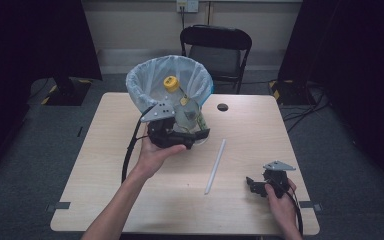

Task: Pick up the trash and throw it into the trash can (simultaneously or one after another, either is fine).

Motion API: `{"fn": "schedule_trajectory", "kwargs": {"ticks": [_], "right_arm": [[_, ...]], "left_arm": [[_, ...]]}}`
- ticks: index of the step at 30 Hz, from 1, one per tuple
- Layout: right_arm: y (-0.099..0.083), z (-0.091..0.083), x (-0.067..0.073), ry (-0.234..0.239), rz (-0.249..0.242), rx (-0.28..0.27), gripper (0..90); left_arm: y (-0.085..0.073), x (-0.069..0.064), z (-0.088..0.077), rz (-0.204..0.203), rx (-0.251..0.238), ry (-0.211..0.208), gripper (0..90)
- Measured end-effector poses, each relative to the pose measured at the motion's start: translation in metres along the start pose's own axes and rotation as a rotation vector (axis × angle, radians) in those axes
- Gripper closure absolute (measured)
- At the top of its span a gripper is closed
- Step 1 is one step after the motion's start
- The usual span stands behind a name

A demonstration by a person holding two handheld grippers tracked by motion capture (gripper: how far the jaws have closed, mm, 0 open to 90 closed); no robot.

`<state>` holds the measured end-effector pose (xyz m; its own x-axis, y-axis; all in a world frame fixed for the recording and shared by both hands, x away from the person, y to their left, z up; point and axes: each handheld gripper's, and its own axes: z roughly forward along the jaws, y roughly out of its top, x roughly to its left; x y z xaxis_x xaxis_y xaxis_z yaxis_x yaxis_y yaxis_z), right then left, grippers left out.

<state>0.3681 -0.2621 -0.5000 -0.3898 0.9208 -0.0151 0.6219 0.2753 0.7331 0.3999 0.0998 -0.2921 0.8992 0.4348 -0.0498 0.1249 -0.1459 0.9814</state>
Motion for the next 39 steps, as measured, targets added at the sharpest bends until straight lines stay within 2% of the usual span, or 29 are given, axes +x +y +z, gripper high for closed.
{"fn": "schedule_trajectory", "kwargs": {"ticks": [2,11,14,16,18,20,23,30,31,35,36,39], "right_arm": [[0.000,0.000,0.000,0.000,0.000,0.000,11.6],[0.000,0.000,0.000,0.001,0.000,-0.001,11.6],[0.000,0.000,0.000,0.001,0.000,0.000,11.6],[0.000,0.000,0.000,0.001,0.000,0.000,11.6],[0.000,0.000,0.000,0.001,0.000,-0.001,11.6],[0.000,0.000,0.000,0.000,-0.001,-0.001,11.6],[0.000,0.000,0.000,0.000,-0.003,-0.002,11.6],[0.000,0.000,0.000,0.000,-0.002,-0.002,11.6],[0.000,0.000,0.000,0.000,-0.002,-0.002,11.6],[0.000,0.000,0.000,0.000,-0.003,-0.002,11.6],[0.000,0.000,0.000,0.000,-0.003,-0.002,11.6],[0.000,0.000,0.000,0.000,-0.002,-0.002,11.6]], "left_arm": [[0.004,0.002,-0.002,0.015,0.000,0.011,28.1],[0.022,0.013,-0.008,0.011,-0.037,0.025,28.1],[0.027,0.017,-0.009,0.029,-0.036,0.037,28.1],[0.030,0.020,-0.010,0.019,-0.038,0.022,28.1],[0.033,0.024,-0.011,0.026,-0.044,0.032,28.1],[0.035,0.027,-0.012,0.010,-0.052,0.033,28.1],[0.040,0.032,-0.014,0.004,-0.058,0.045,28.1],[0.049,0.045,-0.018,0.021,-0.063,0.089,28.1],[0.050,0.047,-0.018,0.009,-0.074,0.085,28.1],[0.056,0.052,-0.019,0.015,-0.069,0.102,28.1],[0.057,0.055,-0.020,0.026,-0.063,0.106,28.1],[0.061,0.061,-0.020,0.017,-0.067,0.119,28.1]]}}
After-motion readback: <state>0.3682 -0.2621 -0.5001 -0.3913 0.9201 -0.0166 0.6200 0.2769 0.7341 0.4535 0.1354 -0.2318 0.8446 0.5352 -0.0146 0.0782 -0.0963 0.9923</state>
